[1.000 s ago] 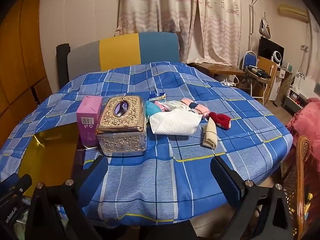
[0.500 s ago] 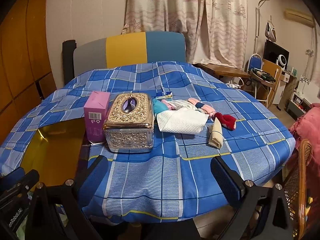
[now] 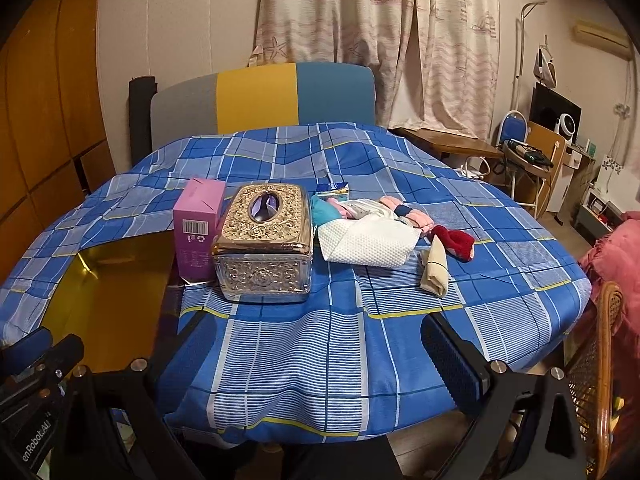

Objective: Organize soft objects

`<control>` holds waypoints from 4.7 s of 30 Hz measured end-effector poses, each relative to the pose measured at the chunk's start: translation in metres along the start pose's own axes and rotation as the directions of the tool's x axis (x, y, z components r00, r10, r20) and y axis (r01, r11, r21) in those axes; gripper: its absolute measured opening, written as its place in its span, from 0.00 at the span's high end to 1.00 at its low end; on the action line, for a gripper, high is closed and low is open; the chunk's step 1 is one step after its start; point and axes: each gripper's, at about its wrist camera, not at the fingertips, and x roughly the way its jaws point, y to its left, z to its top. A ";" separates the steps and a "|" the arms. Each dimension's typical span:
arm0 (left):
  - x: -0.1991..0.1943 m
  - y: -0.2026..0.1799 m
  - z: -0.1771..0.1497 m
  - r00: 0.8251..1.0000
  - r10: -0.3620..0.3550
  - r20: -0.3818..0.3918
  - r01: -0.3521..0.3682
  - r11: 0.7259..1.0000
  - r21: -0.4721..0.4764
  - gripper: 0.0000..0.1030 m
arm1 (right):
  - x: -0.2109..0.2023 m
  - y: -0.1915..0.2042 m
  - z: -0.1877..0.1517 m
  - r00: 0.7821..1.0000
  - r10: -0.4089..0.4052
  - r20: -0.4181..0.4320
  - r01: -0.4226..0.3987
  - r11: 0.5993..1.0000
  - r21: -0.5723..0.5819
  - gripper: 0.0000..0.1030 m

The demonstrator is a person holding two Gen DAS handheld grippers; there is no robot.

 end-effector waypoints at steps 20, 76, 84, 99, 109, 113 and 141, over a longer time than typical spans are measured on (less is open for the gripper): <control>0.004 -0.002 -0.002 1.000 0.008 -0.009 -0.008 1.000 0.004 0.60 | 0.002 -0.001 -0.002 1.000 0.003 -0.007 -0.003 1.000 -0.003 0.00; 0.100 -0.120 -0.021 0.841 -0.353 -0.409 0.417 0.905 0.077 0.60 | 0.199 -0.256 0.059 0.962 -0.120 -0.243 0.153 0.981 0.118 0.10; 0.119 -0.128 -0.013 0.772 -0.446 -0.453 0.487 0.873 -0.028 0.59 | 0.273 -0.275 0.083 0.963 -0.140 -0.231 0.142 0.990 -0.008 0.24; 0.148 -0.198 0.012 0.695 -0.544 -0.470 0.616 0.788 -0.001 0.45 | 0.298 -0.296 0.069 0.894 0.088 -0.439 0.013 0.975 0.221 0.69; 0.193 -0.296 0.049 0.728 -0.512 -0.456 0.634 0.756 0.164 0.34 | 0.247 -0.315 0.026 0.867 0.022 -0.498 0.131 0.954 0.271 0.69; 0.217 -0.338 0.054 0.773 -0.442 -0.454 0.591 0.761 0.266 0.34 | 0.248 -0.317 0.025 0.869 0.040 -0.493 0.122 0.949 0.292 0.69; 0.171 -0.251 0.018 0.804 -0.492 -0.333 0.579 0.776 0.251 0.65 | 0.234 -0.281 0.038 0.914 0.123 -0.386 -0.034 0.973 0.230 0.69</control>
